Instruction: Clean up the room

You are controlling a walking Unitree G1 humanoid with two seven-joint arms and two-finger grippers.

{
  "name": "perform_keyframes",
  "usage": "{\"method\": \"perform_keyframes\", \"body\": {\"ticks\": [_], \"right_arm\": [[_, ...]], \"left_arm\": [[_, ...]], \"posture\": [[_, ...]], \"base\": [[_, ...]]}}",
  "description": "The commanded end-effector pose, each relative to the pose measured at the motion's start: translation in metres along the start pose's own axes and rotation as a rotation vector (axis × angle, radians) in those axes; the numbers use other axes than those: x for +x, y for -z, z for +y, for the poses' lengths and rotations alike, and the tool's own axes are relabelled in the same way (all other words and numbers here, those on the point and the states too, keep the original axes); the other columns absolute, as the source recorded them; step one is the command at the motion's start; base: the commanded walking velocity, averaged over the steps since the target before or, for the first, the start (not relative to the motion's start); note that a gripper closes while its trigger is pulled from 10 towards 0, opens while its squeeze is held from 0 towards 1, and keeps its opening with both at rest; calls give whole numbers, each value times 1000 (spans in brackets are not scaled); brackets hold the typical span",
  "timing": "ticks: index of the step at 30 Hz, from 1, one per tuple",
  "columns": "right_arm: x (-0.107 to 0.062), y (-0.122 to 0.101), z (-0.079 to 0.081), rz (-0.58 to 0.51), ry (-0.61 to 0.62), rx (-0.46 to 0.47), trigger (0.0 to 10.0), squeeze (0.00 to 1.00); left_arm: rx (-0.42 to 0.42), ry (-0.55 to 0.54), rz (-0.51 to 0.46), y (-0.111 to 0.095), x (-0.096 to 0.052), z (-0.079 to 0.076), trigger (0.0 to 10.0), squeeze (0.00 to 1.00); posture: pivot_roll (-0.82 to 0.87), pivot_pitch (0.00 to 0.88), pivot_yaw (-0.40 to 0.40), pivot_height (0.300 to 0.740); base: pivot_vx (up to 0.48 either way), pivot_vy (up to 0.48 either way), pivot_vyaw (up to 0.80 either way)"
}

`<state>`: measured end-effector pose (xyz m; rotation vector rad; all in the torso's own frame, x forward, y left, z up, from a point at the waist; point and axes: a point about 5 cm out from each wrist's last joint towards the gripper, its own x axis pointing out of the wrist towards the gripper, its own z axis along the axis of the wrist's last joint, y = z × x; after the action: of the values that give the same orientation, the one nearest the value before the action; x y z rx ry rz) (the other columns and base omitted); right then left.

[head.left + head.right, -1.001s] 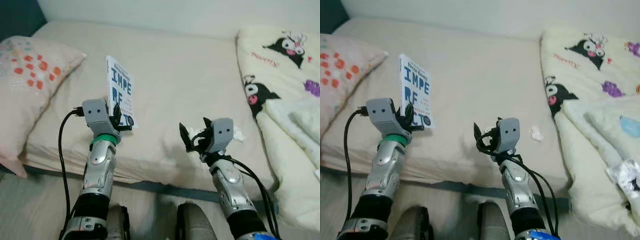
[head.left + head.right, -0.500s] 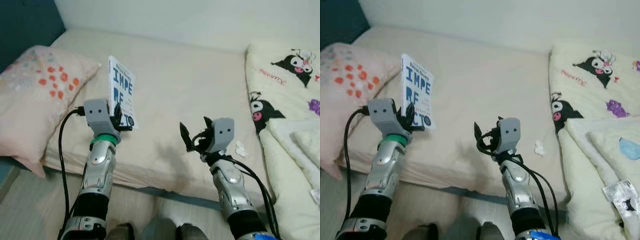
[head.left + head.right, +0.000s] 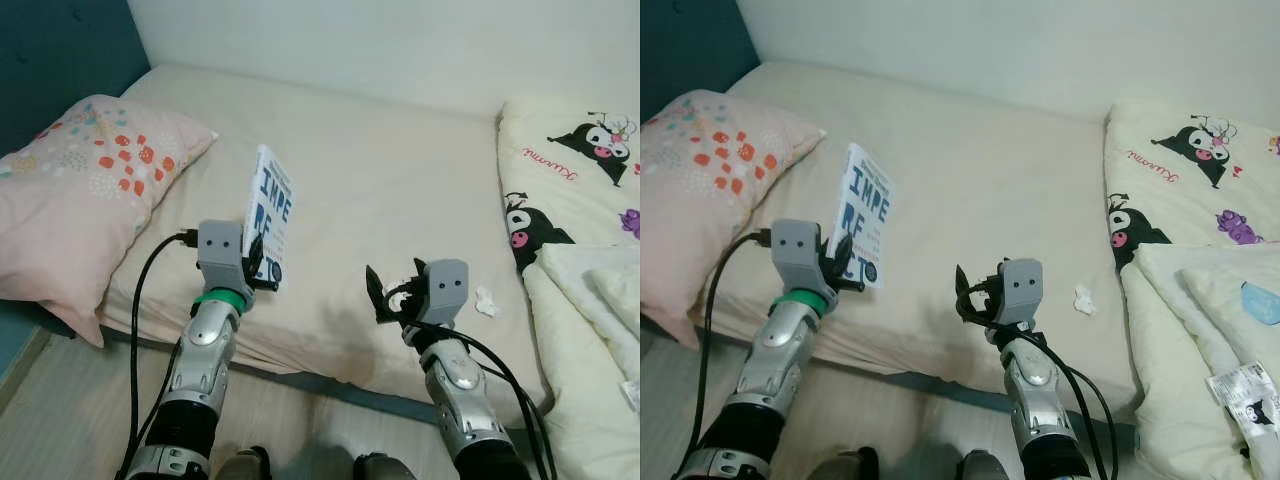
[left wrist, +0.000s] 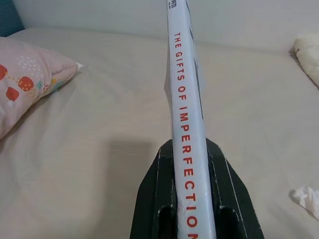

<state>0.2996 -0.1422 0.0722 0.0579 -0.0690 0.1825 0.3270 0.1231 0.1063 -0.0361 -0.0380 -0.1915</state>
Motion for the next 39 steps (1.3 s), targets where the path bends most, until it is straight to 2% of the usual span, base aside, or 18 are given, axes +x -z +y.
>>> {"method": "perform_keyframes", "body": {"ticks": [1,4,10,24,30,32,39], "right_arm": [[-7,9,-2,26,16,-6,10000,0],[-7,9,-5,24,25,-9,10000,0],[-4,6,-8,16,36,-20,10000,0],[-7,8,-11,19,52,-24,10000,0],[-5,5,-14,15,63,-24,10000,0],[-5,6,-21,24,88,-22,10000,0],[-6,7,-23,29,101,-22,10000,0]], "left_arm": [[4,13,1,1,1,-2,10000,0],[-17,7,-1,-1,4,-2,10000,0],[-7,27,1,-2,7,-3,10000,0],[-23,24,29,6,2,-6,10000,0],[-33,23,31,6,4,-7,10000,0],[-33,25,35,6,5,-8,10000,0],[-29,27,49,9,2,-7,10000,0]], "posture": [[-6,13,55,740],[-8,0,59,740],[-14,16,65,740],[-22,51,66,740],[-24,57,66,740],[-15,75,75,740],[-18,102,85,740]], "base": [[0,0,0],[0,0,0],[0,0,0],[0,0,0],[0,0,0],[0,0,0],[0,0,0]]}}
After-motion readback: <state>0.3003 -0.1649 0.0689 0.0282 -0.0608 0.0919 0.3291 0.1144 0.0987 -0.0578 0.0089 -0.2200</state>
